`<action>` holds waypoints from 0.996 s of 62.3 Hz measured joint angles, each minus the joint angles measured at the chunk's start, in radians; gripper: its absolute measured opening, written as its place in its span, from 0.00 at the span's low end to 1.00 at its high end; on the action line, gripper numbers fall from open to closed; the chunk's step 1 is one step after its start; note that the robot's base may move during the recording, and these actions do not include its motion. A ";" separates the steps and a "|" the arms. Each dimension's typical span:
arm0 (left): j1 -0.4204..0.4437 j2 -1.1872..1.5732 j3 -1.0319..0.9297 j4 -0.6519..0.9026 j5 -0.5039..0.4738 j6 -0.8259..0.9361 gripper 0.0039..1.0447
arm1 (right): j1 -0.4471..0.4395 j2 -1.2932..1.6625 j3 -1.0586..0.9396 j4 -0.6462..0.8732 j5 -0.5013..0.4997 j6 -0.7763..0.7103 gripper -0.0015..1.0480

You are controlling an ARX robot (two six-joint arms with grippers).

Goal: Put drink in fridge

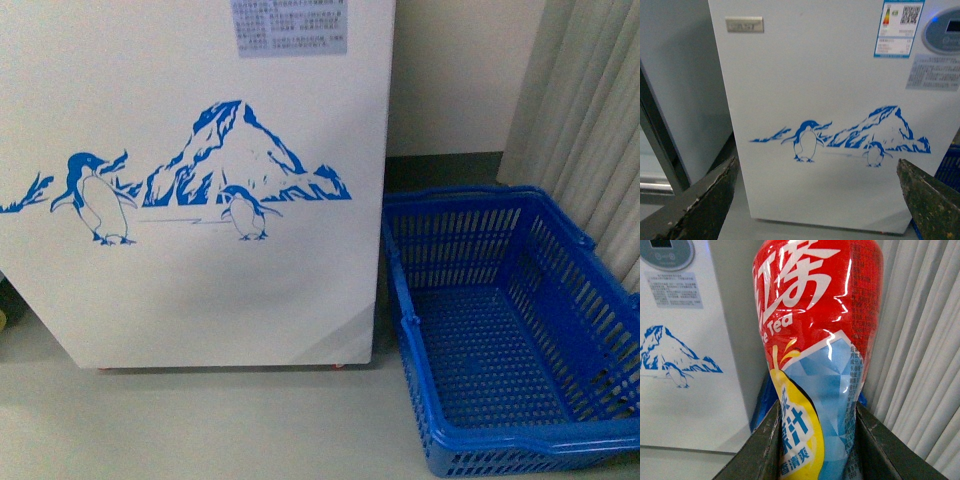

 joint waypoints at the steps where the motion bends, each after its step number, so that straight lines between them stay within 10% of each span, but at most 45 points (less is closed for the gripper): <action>1: 0.000 0.000 0.000 0.000 0.000 0.000 0.92 | 0.000 0.000 0.000 0.000 0.000 0.000 0.33; 54: 0.000 0.000 0.000 0.000 0.000 0.000 0.92 | 0.000 0.000 0.000 0.000 0.000 0.005 0.32; 62: -0.172 0.068 -0.005 0.196 -0.498 -0.046 0.92 | 0.000 0.000 0.000 0.000 0.000 0.004 0.32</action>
